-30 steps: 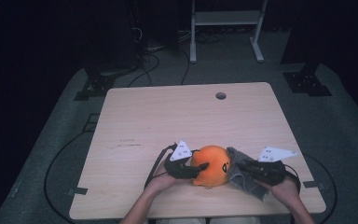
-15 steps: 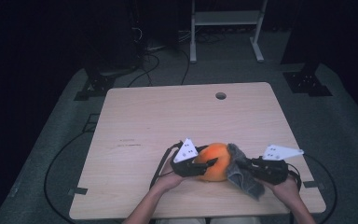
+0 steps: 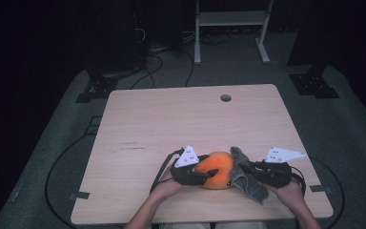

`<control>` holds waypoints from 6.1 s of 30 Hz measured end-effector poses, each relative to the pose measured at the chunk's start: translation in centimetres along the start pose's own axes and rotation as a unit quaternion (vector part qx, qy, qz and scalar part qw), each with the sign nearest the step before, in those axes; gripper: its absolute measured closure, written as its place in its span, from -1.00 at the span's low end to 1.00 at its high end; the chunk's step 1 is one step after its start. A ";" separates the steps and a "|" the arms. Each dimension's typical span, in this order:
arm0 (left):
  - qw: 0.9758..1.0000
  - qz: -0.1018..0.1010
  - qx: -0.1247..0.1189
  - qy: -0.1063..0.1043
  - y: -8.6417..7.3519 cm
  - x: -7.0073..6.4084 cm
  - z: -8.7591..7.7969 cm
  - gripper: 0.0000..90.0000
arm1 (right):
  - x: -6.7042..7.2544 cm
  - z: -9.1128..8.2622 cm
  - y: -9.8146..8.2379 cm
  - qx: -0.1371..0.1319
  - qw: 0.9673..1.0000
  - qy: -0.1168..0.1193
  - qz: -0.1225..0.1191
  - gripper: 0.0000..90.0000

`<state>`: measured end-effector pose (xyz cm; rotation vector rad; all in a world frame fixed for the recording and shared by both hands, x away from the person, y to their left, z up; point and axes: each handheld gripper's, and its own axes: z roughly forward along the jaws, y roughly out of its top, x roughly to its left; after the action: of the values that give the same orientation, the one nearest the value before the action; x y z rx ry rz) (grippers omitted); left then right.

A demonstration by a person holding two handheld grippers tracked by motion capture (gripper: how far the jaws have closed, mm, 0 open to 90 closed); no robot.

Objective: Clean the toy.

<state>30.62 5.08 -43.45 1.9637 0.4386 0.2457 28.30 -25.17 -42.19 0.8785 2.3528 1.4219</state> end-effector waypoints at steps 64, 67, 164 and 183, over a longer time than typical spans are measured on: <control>1.000 0.026 0.013 0.009 0.3 0.3 -0.2 -0.13 | 0.8 0.5 0.5 -0.045 0.999 0.021 -0.003 0.80; 1.000 0.006 0.018 0.001 -0.7 1.0 -0.3 -0.22 | 1.1 1.7 0.4 -0.028 0.999 0.018 -0.018 0.80; 0.990 0.136 0.028 0.003 1.3 -3.0 0.4 -0.28 | 5.3 0.1 4.5 0.025 0.987 0.009 -0.160 0.80; 0.997 0.070 0.024 -0.023 0.6 -1.4 0.1 -0.53 | 2.0 0.1 1.8 0.044 0.994 0.002 -0.096 0.80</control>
<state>29.51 4.20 -42.88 2.0464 0.2796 0.2812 27.42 -23.26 -40.52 0.6501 2.4436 1.2557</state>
